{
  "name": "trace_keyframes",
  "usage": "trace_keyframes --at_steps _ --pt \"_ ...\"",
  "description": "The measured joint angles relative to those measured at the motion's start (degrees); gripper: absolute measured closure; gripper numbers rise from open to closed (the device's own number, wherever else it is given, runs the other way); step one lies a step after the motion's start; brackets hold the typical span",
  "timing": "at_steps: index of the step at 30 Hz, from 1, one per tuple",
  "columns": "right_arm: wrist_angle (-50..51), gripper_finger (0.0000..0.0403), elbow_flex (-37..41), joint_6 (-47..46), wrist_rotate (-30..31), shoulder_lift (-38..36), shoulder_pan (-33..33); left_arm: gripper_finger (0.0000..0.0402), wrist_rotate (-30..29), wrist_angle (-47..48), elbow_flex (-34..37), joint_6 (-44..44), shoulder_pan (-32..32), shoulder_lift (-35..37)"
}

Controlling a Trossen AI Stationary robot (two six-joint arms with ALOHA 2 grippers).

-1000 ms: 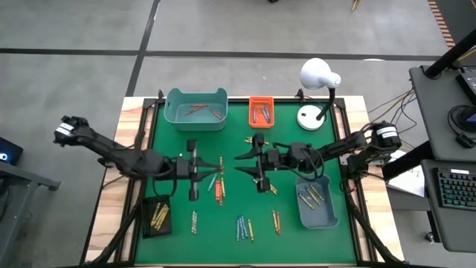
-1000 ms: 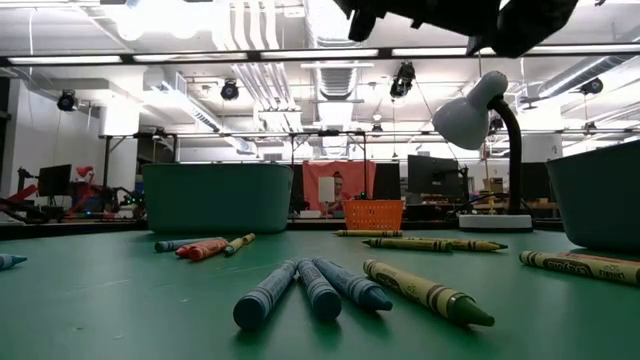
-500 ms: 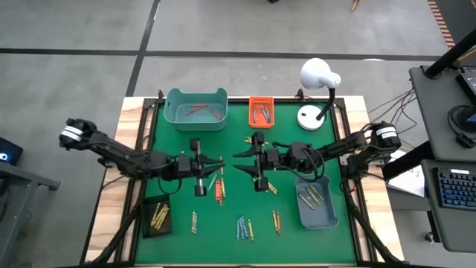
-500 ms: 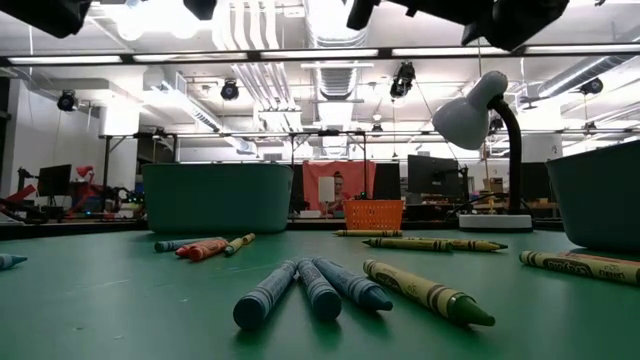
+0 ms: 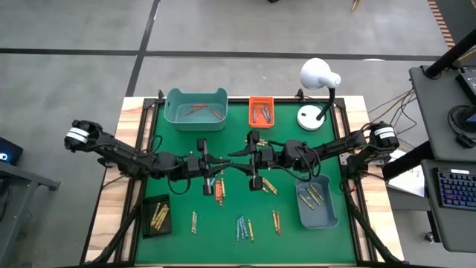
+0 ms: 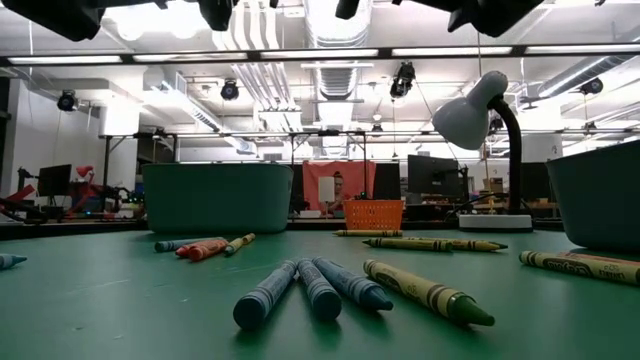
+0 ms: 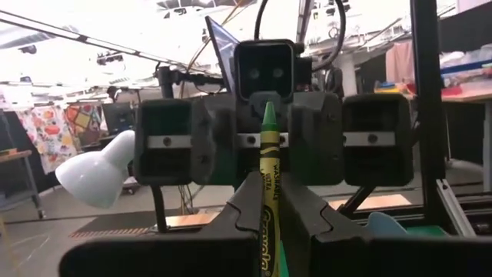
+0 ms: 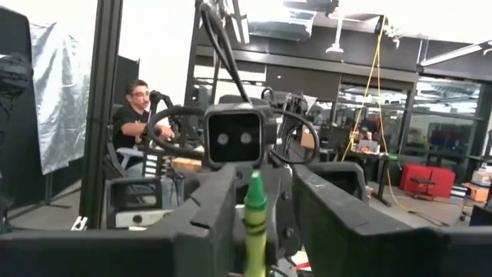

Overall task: Sort crayons
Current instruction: Put the green crayon into the blue bin

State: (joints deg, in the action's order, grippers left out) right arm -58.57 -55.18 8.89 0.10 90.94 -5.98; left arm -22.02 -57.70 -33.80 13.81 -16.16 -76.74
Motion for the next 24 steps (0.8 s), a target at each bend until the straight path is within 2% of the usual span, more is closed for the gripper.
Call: trace_keyframes --at_steps 5,11,14,16,19,22,24 --pt "0.0 0.0375 0.0 0.2 0.7 0.0 0.0 0.0389 -1.9 -0.3 -0.2 -1.0 0.0 0.3" --pt "3.6 0.0386 0.1 0.1 1.7 -1.1 0.0 0.0328 -2.6 1.4 -0.2 -1.3 0.0 0.7" --pt "10.3 0.0387 -0.3 0.1 3.2 -3.7 0.0 0.0292 -3.1 3.2 -0.2 -2.3 0.0 1.3" --pt "18.9 0.0387 -1.7 -0.4 5.1 -6.0 0.0 0.0270 -3.2 5.2 -0.2 -3.4 0.0 2.3" --pt "39.9 0.0388 -5.7 -5.6 7.3 -10.3 0.0 0.0244 -5.8 9.8 -0.2 -4.4 0.0 4.3" --pt "69.6 0.0388 -11.9 -15.4 7.3 -13.1 0.0 0.0226 -9.3 16.0 -0.2 -5.3 0.0 7.2" --pt "89.6 0.0388 -15.6 -25.3 6.0 -13.7 -0.5 0.0219 -10.9 19.6 -0.2 -5.4 0.0 9.3"
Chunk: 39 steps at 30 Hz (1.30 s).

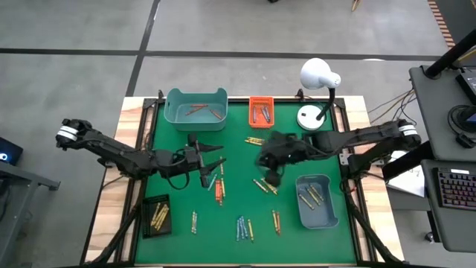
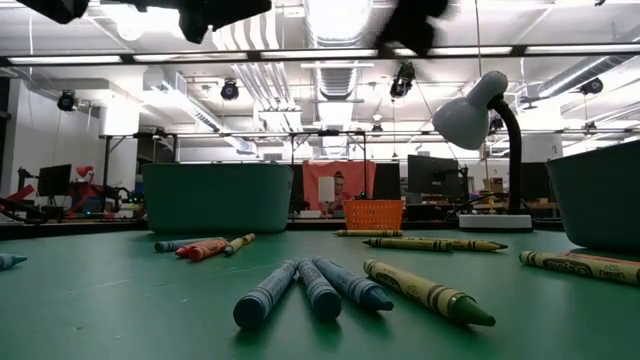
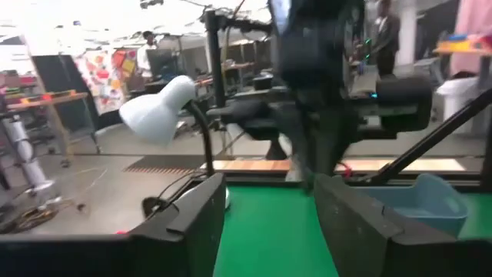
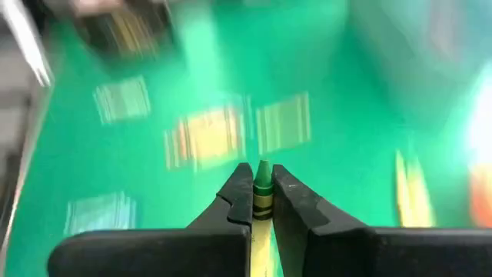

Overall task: Sort crayons
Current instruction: Put the green crayon into the blue bin, then put the blue crayon into the orange bin

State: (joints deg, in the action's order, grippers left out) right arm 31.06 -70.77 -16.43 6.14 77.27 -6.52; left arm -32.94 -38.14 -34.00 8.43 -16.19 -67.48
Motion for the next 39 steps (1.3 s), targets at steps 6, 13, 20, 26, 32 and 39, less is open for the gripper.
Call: trace_keyframes --at_steps 6,13,20,26,32,39 --pt "35.6 0.0389 -0.2 -30.5 -8.3 0.0 -6.0 0.0216 -1.0 5.8 0.0 0.0 0.0 4.8" --pt "38.4 0.0372 6.9 -38.3 -13.8 0.1 -11.2 0.0217 -1.1 6.7 0.0 2.0 0.1 6.1" --pt "38.6 0.0299 11.0 -41.1 -14.0 0.1 -10.7 0.0217 -1.1 8.3 0.0 0.9 0.1 6.1" --pt "36.7 0.0258 7.4 -34.9 -8.3 0.1 -10.6 0.0217 -1.1 11.2 0.0 -3.0 0.1 6.3" --pt "28.2 0.0249 2.2 -24.1 5.3 0.0 -10.6 0.0217 -1.1 15.8 0.0 -9.3 0.1 6.5" --pt "11.0 0.0248 0.9 -2.8 13.8 0.0 -10.4 0.0217 -0.9 39.1 -6.2 -22.9 0.1 5.9"
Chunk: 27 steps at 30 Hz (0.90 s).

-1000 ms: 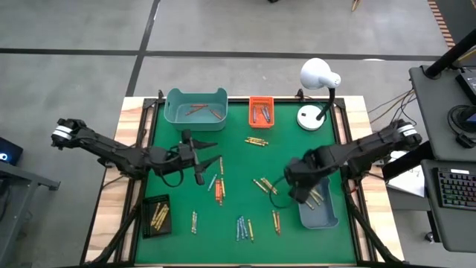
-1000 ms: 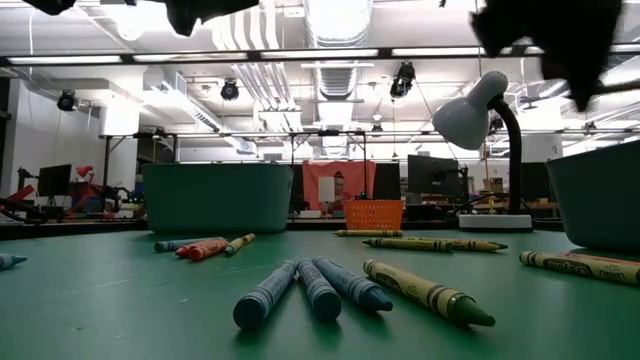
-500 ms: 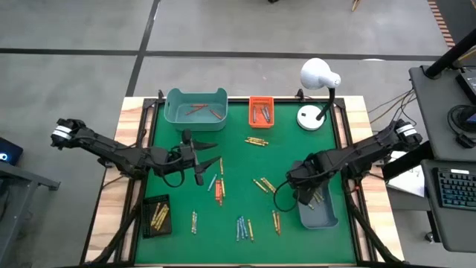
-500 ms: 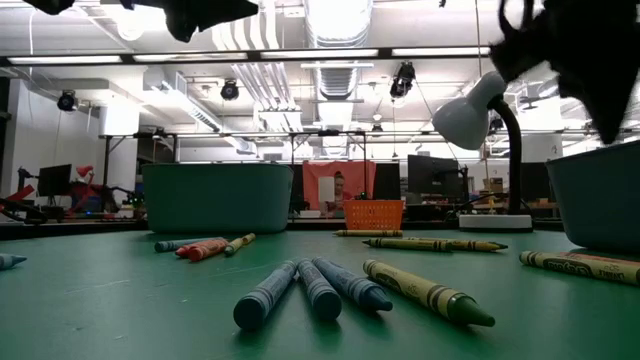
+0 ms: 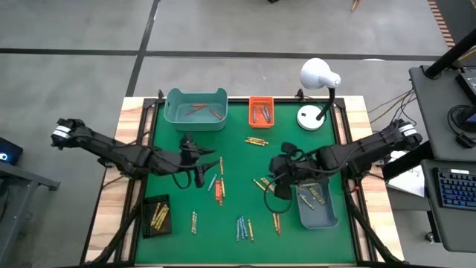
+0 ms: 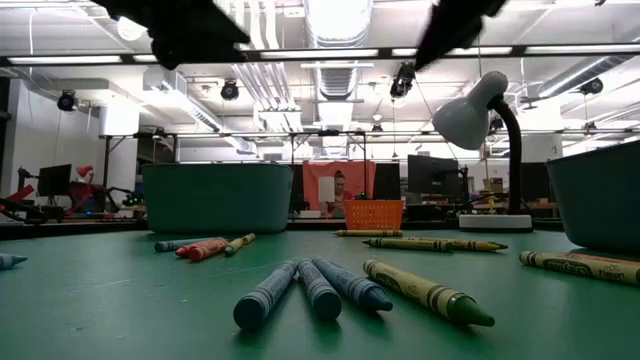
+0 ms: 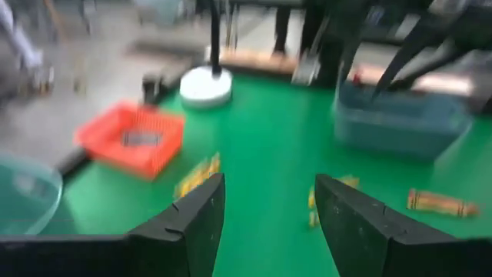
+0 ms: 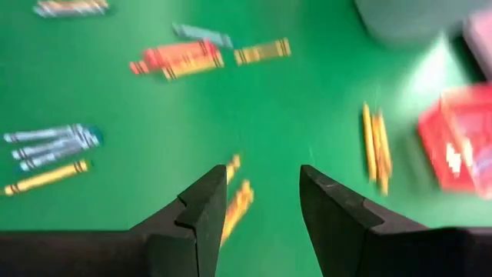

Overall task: Sort crayons
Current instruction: Put the blue crayon into the orange bin

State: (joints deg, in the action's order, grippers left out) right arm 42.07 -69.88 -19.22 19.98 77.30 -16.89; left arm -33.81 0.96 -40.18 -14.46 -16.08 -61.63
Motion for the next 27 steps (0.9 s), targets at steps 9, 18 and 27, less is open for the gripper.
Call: trace_keyframes --at_steps 9,18,27 --pt "-11.0 0.0258 3.8 16.0 0.2 0.0 0.4 0.0217 5.4 34.0 -11.0 -18.9 0.0 -7.1" --pt "-12.0 0.0272 11.4 16.3 0.2 -2.7 0.4 0.0217 9.6 36.1 -11.8 -22.8 0.0 -16.3" --pt "-27.9 0.0280 24.2 17.3 0.2 -11.1 0.4 0.0217 12.3 34.9 -11.9 -30.6 -1.5 -21.8"
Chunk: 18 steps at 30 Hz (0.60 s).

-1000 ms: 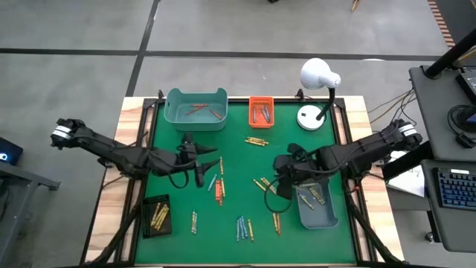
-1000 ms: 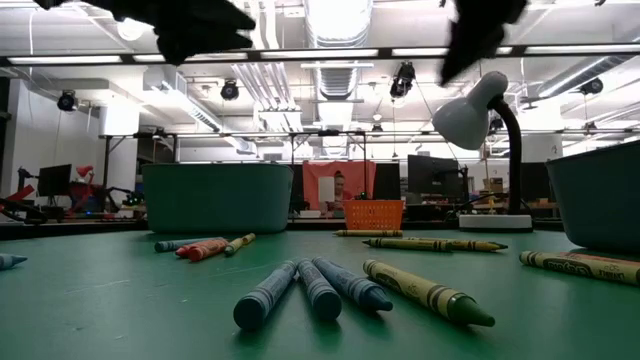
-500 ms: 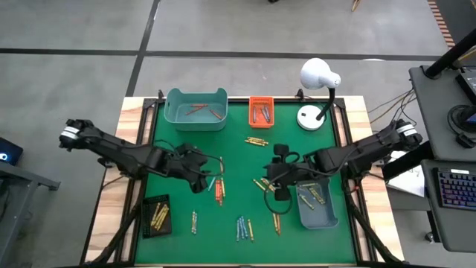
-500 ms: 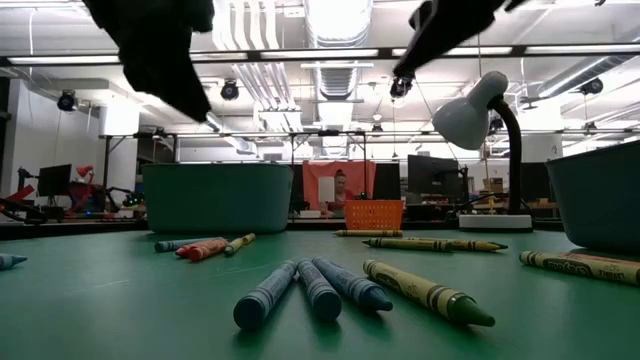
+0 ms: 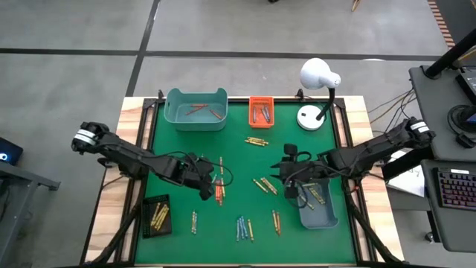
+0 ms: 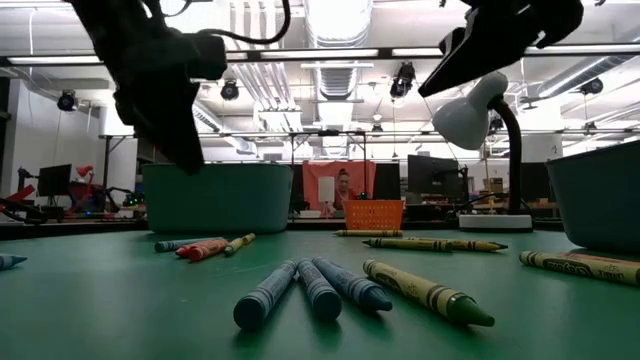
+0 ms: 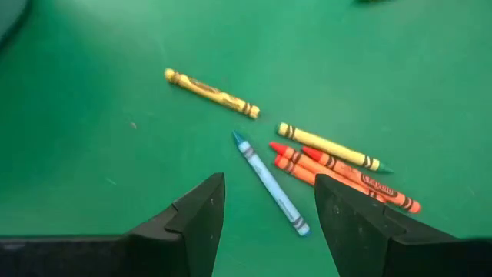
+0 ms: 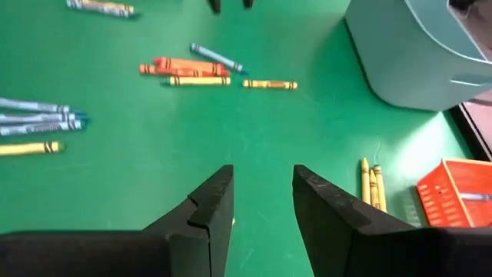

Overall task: Sort crayons
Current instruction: Put the blue crayon into the orange bin

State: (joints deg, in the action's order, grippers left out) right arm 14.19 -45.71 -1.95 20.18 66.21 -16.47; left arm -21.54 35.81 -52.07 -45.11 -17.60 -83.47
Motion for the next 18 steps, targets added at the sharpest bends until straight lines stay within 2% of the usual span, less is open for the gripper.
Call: trace_keyframes --at_steps 10,18 --pt "-18.5 0.0283 9.6 5.7 0.0 -4.3 0.0 0.0217 -0.2 -0.5 0.0 -6.0 -0.6 -3.6" --pt "-22.3 0.0289 9.9 8.0 -0.1 -4.6 0.0 0.0217 -2.5 -3.3 0.5 -6.9 -2.9 -8.0"
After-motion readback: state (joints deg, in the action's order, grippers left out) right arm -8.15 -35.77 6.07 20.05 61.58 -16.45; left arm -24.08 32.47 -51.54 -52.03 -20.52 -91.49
